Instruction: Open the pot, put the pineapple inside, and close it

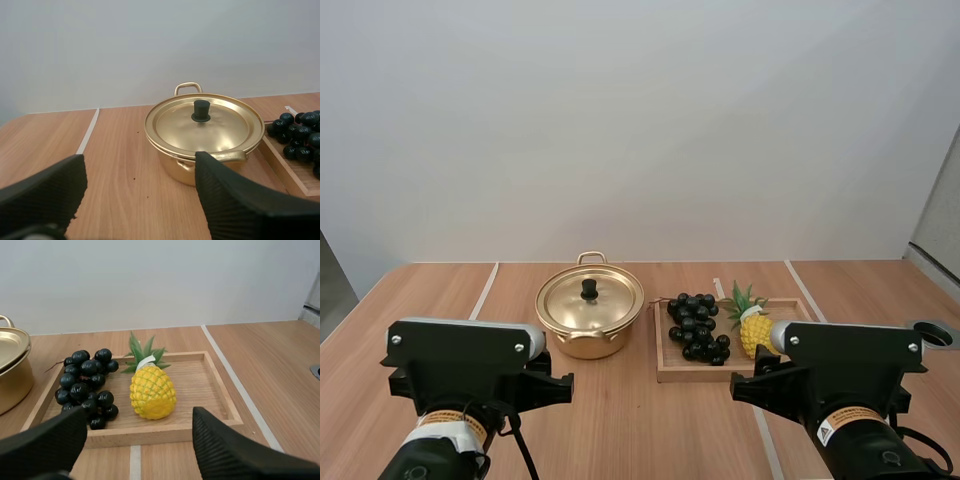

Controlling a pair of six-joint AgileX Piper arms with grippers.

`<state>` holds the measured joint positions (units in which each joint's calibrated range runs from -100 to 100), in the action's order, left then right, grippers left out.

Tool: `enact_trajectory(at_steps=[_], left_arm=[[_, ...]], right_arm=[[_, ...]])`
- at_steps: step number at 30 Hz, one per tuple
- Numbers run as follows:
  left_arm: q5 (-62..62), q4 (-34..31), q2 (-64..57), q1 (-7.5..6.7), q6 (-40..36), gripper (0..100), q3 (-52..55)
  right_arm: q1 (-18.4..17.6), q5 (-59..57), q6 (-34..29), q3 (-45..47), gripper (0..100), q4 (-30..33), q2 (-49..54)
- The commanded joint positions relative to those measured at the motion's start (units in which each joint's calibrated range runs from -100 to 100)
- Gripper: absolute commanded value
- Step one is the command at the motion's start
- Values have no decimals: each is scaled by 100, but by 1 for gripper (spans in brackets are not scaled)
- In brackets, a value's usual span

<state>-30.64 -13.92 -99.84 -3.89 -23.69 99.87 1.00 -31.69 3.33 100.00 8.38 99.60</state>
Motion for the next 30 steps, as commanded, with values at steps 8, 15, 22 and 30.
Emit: enact_trajectory(at_steps=[8,15,22,30], left_arm=[[3288,-54,-16,-26,1271,100,-10],[8787,-4,-16,-26,2158,100,-561],[9122,185,-16,-26,2374,100,-1843],[3752,252,694,-26,1561,100,-4044]], right_arm=[[21,57,-77,0,100,446,40],[21,56,-77,0,100,545,40],[21,482,-77,0,100,814,40],[21,538,-77,0,100,1228,40]])
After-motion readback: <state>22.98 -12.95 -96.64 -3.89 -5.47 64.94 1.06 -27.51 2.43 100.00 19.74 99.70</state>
